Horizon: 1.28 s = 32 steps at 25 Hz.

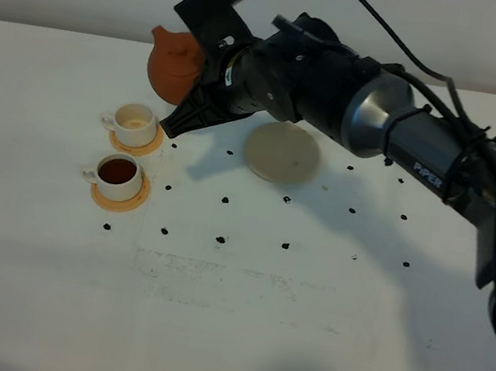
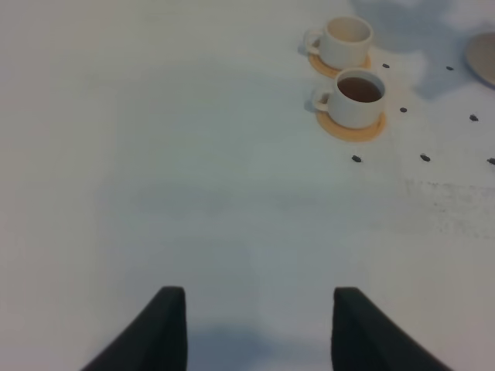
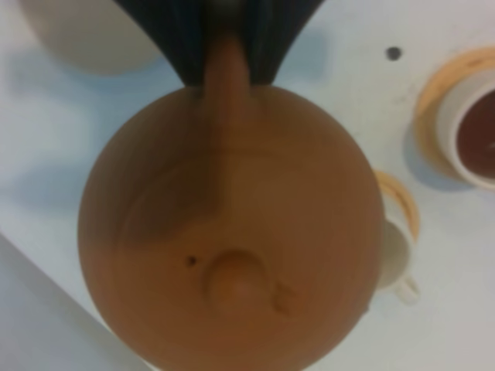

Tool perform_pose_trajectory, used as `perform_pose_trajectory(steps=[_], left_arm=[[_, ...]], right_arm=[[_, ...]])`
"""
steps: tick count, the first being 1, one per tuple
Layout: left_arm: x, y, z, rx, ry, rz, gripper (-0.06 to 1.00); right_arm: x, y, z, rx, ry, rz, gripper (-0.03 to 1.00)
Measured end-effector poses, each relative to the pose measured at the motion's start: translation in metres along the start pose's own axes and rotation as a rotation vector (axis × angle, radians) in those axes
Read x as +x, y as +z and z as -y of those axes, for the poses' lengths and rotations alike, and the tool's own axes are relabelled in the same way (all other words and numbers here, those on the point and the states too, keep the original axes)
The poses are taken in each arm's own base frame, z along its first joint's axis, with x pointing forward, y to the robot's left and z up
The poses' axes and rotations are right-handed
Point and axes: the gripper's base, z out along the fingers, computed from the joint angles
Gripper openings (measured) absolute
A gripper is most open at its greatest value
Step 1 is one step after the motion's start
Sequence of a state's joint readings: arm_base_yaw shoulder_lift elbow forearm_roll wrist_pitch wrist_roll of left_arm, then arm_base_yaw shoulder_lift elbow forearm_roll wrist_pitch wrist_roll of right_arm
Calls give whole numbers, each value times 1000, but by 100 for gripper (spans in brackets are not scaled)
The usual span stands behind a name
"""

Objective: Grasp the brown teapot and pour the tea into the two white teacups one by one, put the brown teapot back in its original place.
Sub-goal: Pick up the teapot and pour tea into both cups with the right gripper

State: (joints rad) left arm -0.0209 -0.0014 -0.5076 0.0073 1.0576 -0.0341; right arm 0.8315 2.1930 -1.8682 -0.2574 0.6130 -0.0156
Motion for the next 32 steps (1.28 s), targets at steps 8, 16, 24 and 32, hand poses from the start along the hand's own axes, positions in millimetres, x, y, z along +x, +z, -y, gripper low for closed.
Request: perform_pose_trajectory(steps=[8,16,24,32], left_arm=[[0,0,0,0,0,0,45],[0,0,0,0,0,3,45],[0,0,0,0,0,3,45],[0,0,0,0,0,2,45]], right_arm=[[11,22,2,67,-128,-45,9],[17,33,2,120,-236,-74,9],[13,32,-5,149,-322,-54,9],[8,30,-19,157,-389,-31,9]])
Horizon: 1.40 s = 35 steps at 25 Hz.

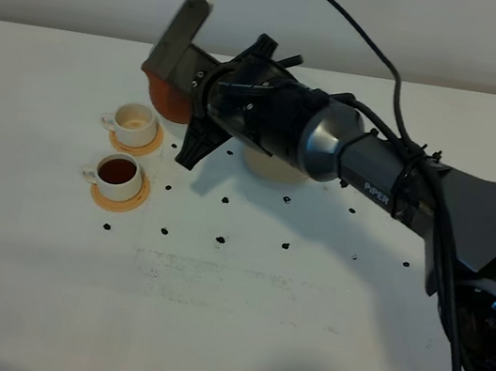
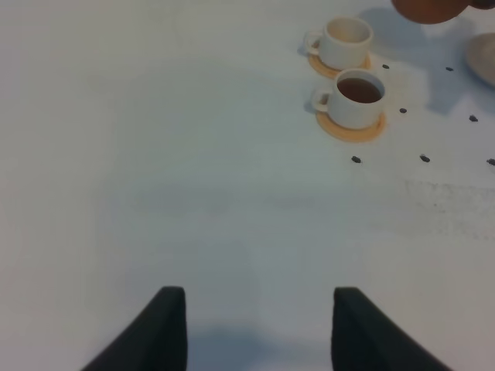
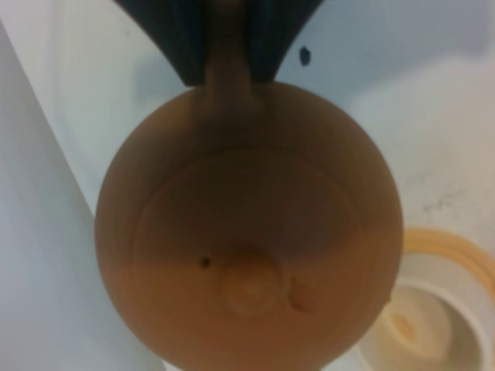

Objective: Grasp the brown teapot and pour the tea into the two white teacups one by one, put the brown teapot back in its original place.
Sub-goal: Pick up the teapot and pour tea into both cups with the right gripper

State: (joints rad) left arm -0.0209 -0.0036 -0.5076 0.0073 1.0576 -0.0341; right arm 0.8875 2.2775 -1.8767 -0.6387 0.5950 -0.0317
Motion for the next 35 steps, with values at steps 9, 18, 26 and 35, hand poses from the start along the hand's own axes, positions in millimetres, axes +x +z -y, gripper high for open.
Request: perform_pose_trajectory(steps=[9,18,26,35], left_arm=[[0,0,0,0,0,0,45],[0,0,0,0,0,0,45],[0,0,0,0,0,0,45],[0,0,0,0,0,0,45]], right_arm=[[2,13,-15,5,-113,-18,9],[7,21,-19,18,-215,-44,9],[7,21,-13,76,-305,-48,9],[5,21,-10,118,-369,-43,9]])
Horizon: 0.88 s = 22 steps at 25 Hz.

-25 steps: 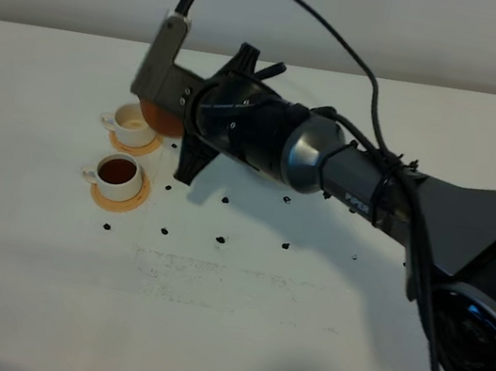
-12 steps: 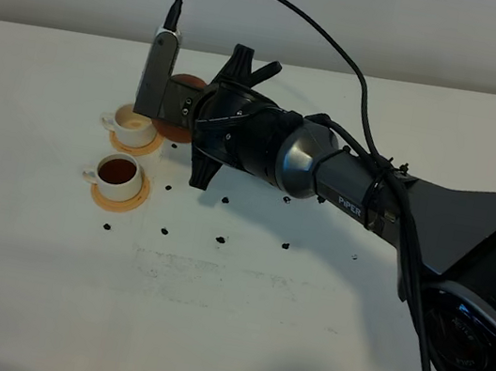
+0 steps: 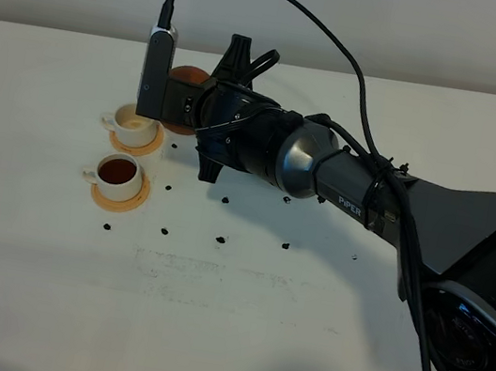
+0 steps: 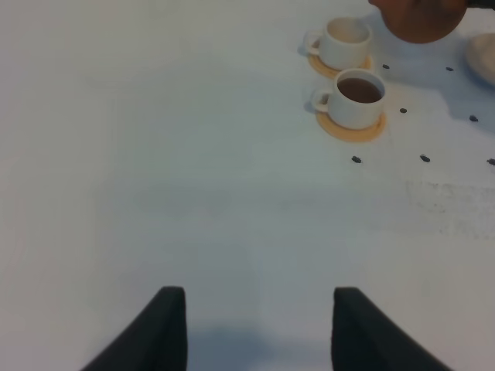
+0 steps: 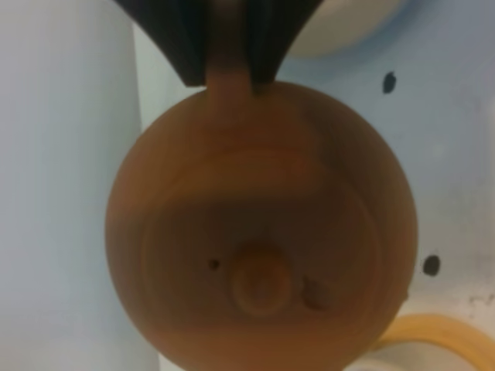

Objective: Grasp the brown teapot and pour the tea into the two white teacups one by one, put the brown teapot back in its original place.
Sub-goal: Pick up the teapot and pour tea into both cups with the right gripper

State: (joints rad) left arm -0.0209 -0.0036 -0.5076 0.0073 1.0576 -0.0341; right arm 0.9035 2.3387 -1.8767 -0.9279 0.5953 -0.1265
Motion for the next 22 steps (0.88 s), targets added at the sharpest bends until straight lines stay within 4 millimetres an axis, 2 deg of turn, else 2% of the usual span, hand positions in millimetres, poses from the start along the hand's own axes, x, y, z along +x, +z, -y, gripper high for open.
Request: perform_pose_trajectory(steps=[22], left_arm=[[0,0,0,0,0,0,45]], right_arm=[[-4,0,6,69,-98,43,9]])
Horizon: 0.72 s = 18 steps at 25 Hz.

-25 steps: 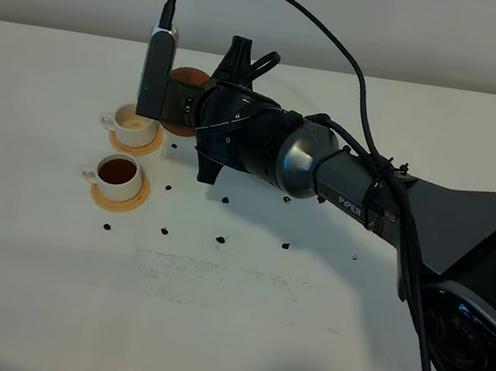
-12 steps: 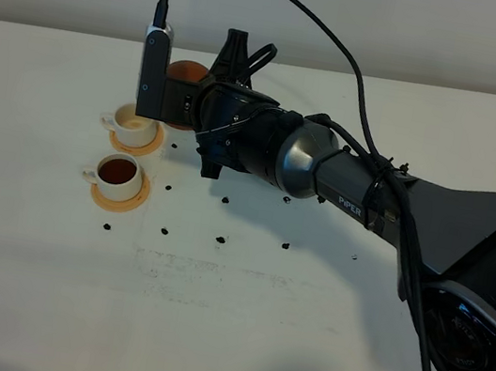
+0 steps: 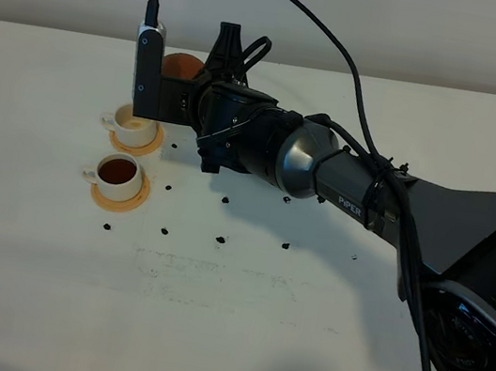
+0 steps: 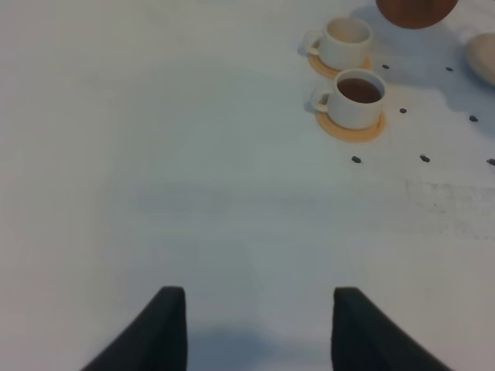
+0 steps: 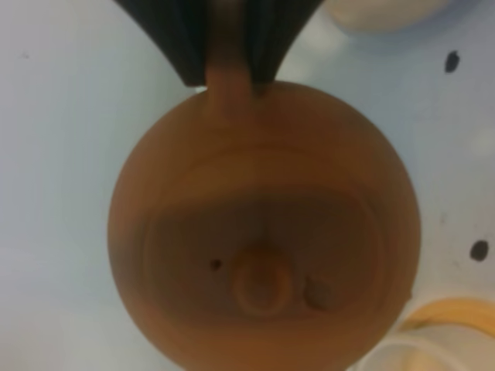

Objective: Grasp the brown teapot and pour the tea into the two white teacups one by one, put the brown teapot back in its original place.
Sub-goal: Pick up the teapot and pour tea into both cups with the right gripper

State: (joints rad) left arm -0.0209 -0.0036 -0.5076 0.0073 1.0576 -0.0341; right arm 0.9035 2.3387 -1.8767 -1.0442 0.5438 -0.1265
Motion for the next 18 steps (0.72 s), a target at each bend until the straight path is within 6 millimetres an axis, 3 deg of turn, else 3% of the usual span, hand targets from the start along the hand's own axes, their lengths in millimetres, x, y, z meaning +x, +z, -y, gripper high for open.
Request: perform_pose_trajectory(steps=[18], left_arm=[[0,0,0,0,0,0,45]], right_arm=[[-1,0,4,47,-106,12,9]])
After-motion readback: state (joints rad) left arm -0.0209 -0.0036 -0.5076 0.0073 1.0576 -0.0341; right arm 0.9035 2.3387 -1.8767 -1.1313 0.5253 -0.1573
